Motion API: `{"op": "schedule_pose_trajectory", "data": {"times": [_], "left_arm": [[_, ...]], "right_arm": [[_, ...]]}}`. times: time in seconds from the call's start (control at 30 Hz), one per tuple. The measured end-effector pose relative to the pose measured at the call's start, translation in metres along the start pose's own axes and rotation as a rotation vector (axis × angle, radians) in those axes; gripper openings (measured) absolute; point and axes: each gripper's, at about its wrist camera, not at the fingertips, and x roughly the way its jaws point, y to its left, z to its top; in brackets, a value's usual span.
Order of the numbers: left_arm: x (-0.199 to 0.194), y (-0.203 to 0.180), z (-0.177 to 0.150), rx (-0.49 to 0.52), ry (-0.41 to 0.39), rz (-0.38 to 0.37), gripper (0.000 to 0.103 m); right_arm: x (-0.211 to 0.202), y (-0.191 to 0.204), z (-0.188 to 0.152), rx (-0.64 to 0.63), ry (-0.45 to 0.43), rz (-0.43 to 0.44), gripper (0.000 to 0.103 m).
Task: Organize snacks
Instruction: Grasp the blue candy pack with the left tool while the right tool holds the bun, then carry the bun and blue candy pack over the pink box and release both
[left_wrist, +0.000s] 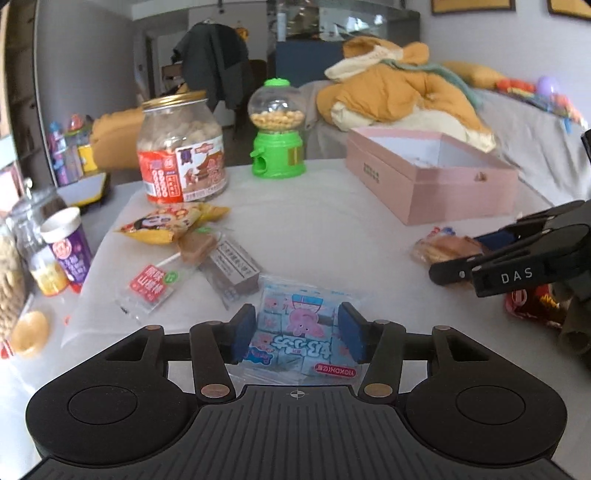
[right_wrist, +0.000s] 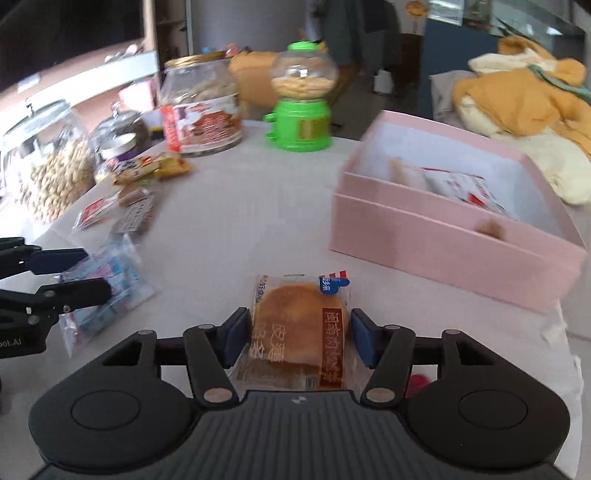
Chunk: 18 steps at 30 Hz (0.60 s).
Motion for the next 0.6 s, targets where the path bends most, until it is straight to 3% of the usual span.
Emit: {"op": "schedule_pose_trajectory", "data": {"times": [0.1,0.2,0.33,0.5,0.6], "left_arm": [[0.000,-0.006,0.002,0.014,0.019,-0.019,0.055],[0.000,-0.008,0.002,0.022,0.022,-0.017,0.055],[0.002,-0.006,0.004,0.016,0.027,-0.025,0.055],[-0.002,-0.006,0.003,0.047,0.029,-0.059,0.055],[-0.016,-0.007,0.001,0.073,-0.013,-0.070,0.055]], "right_arm": [[-0.002,-0.003,-0.008,0.005,-0.034,-0.004,0.066],[-0.002,-0.001,-0.009,-0.001,-0.035,-0.034,0.078],[0.000,-0.009,-0.009,0.040,-0.030,-0.001,0.081],[0.000,-0.003,-0.010,0.017,-0.029,-0.020,0.083],[0.001,-0.004,-0.010,0.020,-0.029,-0.012,0.084]]}}
